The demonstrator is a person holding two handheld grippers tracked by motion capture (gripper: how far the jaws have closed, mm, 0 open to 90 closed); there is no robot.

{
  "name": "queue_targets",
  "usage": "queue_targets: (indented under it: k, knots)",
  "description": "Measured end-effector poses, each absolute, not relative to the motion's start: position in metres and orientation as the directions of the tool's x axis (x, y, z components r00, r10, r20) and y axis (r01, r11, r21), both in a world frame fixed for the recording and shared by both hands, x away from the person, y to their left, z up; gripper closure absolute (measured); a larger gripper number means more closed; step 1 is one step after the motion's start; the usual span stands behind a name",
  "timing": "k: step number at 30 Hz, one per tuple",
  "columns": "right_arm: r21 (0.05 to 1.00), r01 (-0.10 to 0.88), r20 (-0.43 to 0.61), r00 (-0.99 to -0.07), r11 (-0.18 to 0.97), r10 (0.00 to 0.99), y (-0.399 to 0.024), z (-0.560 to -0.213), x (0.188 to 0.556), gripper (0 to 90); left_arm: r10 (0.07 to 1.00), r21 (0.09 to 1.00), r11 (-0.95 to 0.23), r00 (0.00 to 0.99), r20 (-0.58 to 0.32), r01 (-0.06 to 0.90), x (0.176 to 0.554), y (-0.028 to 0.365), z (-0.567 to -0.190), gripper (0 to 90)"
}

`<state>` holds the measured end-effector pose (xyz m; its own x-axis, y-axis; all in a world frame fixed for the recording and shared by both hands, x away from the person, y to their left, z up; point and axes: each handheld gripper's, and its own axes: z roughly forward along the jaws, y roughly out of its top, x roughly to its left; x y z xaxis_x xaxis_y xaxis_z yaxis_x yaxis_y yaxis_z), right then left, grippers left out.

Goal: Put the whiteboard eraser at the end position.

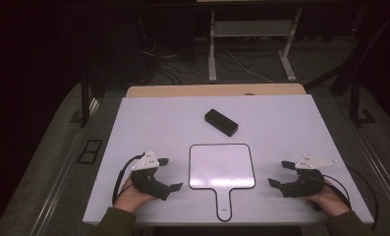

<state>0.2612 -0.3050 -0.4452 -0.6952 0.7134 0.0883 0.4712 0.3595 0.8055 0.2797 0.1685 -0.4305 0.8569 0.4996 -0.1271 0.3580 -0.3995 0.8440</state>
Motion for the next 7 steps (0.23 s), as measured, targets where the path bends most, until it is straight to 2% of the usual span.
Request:
queue_targets:
  k: [7]
  knots:
    - [0.800, 0.475, 0.087, -0.696, 0.367, 0.712, -0.3046, -0.4467, 0.2615, 13.1, 0.500, 0.841, -0.402, 0.856, -0.128, 0.361, 0.2803, 0.1681, -0.4309, 0.0]
